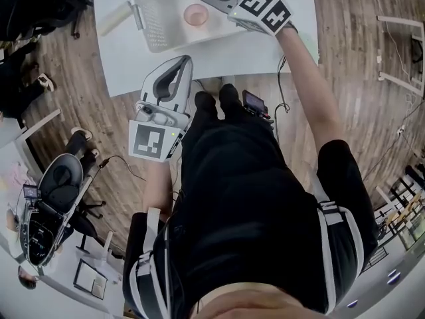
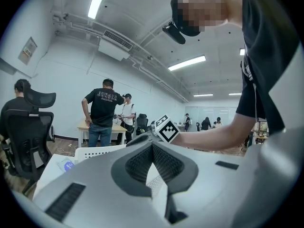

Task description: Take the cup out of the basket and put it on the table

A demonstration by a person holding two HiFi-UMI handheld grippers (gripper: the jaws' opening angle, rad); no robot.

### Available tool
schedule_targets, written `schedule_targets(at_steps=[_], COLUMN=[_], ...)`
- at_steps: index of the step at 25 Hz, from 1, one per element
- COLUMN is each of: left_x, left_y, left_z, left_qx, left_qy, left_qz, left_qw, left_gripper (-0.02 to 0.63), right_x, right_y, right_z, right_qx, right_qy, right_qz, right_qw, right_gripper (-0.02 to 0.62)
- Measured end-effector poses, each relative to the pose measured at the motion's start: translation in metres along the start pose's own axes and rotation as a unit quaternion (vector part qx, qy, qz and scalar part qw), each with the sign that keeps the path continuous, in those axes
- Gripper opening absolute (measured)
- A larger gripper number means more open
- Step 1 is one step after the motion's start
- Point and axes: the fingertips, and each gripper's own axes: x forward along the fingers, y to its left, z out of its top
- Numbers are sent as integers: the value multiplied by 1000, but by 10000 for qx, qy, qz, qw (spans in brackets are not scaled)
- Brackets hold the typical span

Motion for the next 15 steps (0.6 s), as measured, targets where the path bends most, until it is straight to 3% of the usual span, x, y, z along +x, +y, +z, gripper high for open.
schedule_targets(at_steps=[15], left_x=[6], left_y=[-1], left_z=[-15], left_qx=[-82], left_qy=[85], left_qz=[-70], left_qw=[9999], left_gripper=[20], right_x=[58], right_y=[-5], right_z=[-61], right_qx=[-91], right_qy=[884], right_qz=[719], right_qw=[9935], right_gripper=[110])
